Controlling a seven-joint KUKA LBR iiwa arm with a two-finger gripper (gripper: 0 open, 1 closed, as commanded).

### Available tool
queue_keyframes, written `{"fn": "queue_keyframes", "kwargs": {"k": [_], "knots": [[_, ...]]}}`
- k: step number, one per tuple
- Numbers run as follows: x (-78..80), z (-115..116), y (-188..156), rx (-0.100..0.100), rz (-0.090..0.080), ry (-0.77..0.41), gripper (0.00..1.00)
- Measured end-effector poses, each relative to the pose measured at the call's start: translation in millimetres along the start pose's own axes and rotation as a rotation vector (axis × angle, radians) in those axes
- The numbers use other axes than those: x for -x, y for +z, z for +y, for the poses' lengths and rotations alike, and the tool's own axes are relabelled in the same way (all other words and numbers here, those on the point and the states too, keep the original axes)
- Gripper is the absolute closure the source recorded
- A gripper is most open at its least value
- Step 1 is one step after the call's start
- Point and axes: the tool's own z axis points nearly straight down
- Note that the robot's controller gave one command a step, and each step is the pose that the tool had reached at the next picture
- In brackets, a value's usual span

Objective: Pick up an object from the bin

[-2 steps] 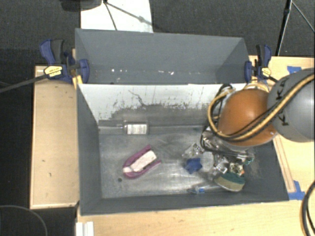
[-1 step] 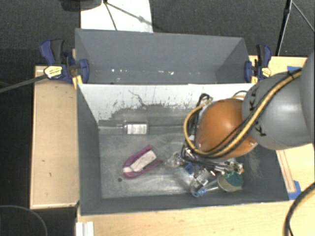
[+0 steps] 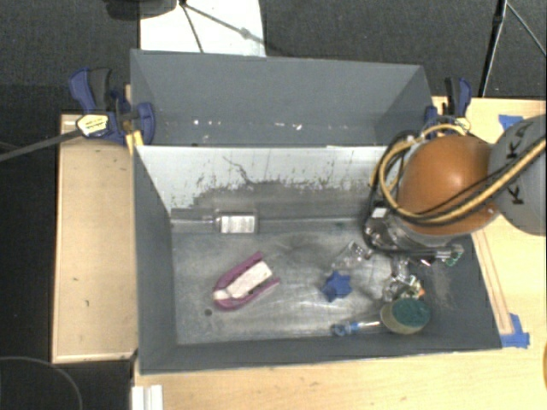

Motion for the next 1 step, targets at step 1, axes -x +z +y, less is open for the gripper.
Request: {"fn": "queue_keyframes", "kwargs": {"k": [1], "knots": [[22.8, 50.7, 7.3, -0.028, -0.033, -0.004, 0.0]]}}
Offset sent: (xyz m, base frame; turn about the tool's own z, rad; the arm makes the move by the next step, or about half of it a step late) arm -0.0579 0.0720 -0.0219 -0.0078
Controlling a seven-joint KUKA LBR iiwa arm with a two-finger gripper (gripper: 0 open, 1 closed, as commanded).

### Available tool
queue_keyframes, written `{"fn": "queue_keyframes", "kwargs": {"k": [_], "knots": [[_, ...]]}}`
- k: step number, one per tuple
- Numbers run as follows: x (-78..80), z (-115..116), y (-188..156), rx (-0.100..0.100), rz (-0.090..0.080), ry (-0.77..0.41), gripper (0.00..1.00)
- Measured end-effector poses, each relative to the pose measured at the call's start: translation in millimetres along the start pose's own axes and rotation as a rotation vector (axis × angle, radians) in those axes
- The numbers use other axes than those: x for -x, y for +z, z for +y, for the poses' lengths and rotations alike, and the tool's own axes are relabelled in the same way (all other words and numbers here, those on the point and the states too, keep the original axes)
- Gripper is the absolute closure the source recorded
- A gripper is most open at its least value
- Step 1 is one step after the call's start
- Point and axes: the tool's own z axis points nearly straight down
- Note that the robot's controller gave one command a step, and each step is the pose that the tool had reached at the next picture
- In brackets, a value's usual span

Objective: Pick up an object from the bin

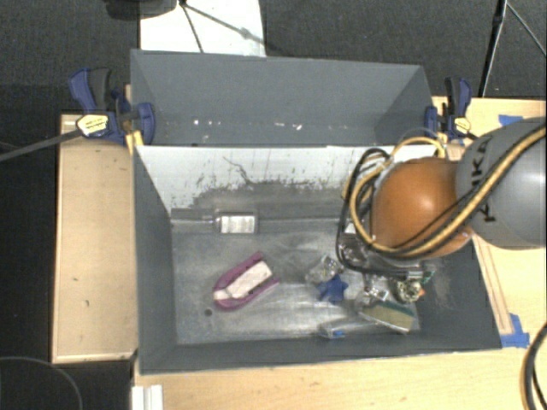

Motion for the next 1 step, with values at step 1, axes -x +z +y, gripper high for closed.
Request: {"fn": "queue_keyframes", "kwargs": {"k": [1], "knots": [[-8.3, -6.3, 6.1, -0.001, -0.004, -0.013, 0.0]]}}
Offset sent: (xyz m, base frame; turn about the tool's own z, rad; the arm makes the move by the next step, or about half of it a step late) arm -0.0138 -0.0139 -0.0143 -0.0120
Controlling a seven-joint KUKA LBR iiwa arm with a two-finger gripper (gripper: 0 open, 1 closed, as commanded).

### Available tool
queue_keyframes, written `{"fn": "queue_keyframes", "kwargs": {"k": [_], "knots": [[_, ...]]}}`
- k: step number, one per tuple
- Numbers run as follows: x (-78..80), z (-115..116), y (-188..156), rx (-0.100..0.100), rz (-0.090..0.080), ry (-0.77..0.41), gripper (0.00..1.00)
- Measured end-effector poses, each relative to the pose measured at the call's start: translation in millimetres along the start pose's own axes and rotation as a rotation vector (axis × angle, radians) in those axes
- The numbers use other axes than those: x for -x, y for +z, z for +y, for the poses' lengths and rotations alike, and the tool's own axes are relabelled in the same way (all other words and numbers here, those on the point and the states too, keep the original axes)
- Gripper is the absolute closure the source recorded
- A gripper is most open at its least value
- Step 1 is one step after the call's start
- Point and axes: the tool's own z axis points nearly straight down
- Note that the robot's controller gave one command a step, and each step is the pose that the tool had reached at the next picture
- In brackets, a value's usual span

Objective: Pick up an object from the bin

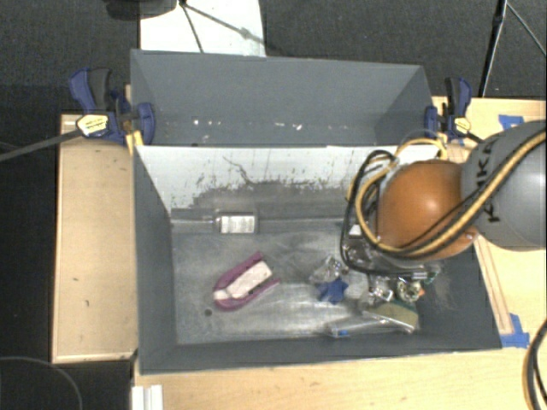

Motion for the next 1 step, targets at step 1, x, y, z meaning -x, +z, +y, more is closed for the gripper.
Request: {"fn": "queue_keyframes", "kwargs": {"k": [1], "knots": [[-4.2, 0.9, 0.0, 0.006, 0.012, 0.003, 1.0]]}}
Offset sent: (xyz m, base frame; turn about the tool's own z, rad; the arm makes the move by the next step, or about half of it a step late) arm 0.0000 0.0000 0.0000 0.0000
